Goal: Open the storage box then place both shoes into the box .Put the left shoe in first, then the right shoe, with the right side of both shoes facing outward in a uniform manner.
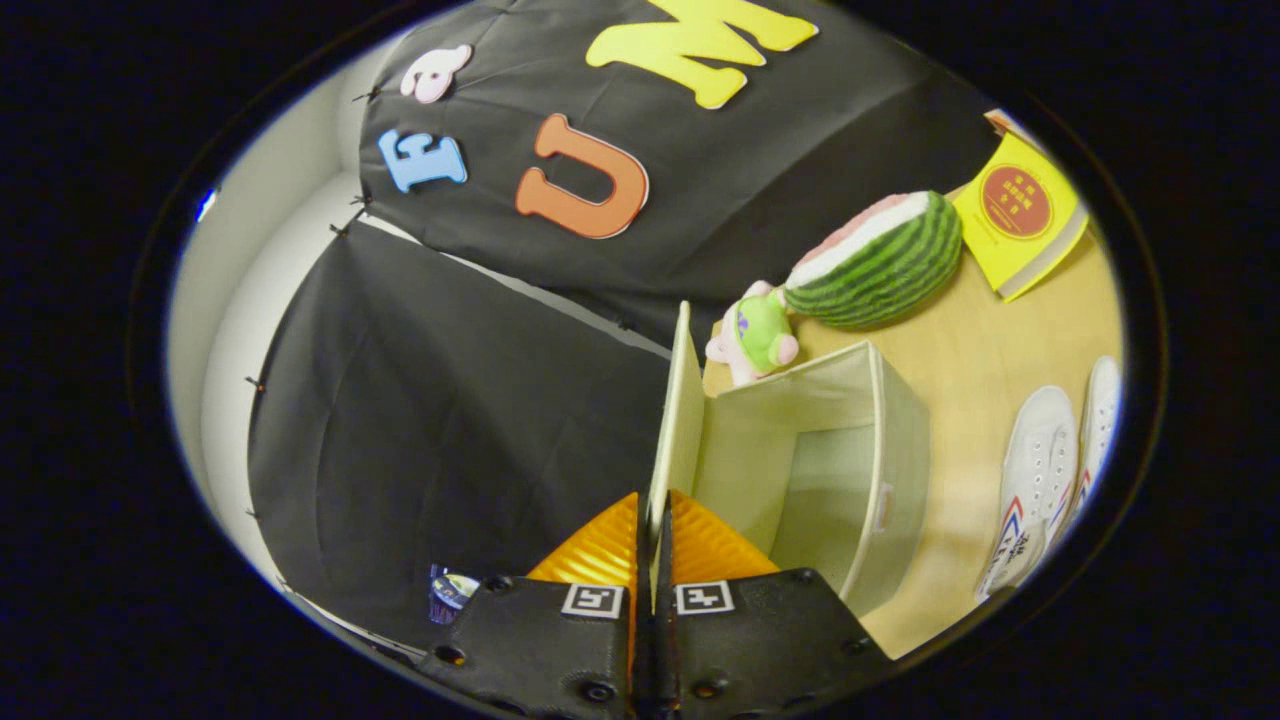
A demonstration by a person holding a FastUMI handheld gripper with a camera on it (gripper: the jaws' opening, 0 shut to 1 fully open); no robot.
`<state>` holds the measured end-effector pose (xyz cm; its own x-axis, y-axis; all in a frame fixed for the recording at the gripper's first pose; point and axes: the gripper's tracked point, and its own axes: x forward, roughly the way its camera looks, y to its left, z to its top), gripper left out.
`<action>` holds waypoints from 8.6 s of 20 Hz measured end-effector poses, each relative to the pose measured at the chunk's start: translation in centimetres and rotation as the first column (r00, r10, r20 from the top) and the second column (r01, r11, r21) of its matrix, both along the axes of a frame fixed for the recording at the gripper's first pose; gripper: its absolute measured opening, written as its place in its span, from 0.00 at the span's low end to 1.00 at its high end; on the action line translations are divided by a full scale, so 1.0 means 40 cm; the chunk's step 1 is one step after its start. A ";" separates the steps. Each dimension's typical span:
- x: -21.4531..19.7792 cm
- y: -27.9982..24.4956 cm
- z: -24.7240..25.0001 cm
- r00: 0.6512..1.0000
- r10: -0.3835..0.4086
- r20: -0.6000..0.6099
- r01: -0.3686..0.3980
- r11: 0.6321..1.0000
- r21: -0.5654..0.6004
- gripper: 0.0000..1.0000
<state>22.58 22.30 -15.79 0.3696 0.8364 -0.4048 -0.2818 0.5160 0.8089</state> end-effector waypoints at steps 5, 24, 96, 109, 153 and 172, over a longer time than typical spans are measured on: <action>-0.014 0.103 0.060 0.990 -0.120 0.078 0.125 0.991 -0.050 0.05; -0.206 0.180 -0.063 0.948 0.154 0.278 -0.017 0.898 -0.440 1.00; -0.031 0.103 -0.355 0.966 -0.216 0.140 0.257 0.835 -0.486 0.06; -0.034 0.047 -0.157 0.907 -0.132 0.401 0.320 0.834 -0.450 1.00; -0.082 -0.862 -0.612 0.913 -0.365 -0.184 0.086 0.611 -0.787 0.15; -0.075 -0.509 -0.127 0.915 -0.400 0.059 0.360 0.741 -0.567 0.06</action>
